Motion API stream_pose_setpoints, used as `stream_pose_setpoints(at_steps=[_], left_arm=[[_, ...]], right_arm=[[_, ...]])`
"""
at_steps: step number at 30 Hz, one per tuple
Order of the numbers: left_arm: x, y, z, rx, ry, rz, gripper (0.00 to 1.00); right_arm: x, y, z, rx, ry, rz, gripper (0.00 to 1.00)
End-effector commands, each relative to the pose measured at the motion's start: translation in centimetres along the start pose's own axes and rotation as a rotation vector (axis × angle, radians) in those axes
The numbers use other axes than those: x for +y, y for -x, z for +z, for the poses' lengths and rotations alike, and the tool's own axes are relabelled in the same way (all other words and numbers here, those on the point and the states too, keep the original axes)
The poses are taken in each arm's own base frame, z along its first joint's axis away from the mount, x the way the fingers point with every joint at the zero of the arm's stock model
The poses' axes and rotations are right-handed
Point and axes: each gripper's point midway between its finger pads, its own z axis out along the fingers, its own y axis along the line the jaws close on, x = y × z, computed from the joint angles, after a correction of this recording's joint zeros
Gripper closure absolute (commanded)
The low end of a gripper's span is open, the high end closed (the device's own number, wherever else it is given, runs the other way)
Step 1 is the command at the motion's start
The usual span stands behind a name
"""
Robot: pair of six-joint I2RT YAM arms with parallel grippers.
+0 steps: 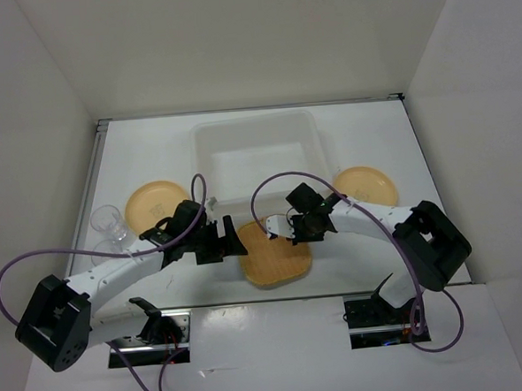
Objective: Place the mixed dishes into the plastic bin
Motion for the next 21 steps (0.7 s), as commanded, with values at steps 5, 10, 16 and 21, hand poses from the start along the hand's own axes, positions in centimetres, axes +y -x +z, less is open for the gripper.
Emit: stream_pose_setpoints(at_steps=[5,10,16,21], left_arm=[[-1.9,0.9,-0.8,-0.038,-0.068,0.017,0.00],[-1.7,0.8,-0.5,-0.022,-0.053,0.001,0.00],[-1.1,0.8,-0.6,-0.034,-0.021,-0.024,0.00],[-0.4,0.1,0.0,0.002,0.001,-0.037,0.00]], right_arm=[[-0.1,0.9,0.3,-0.026,0.011,0.012,1.00],[-0.4,1.1,0.1,-0.037,-0.003,0.010,1.00],[-1.7,3.4,-2.6,-0.137,-0.066,0.014,1.00],[-1.8,4.4,-3.9,-0.183,-0.065,0.007,1.00]])
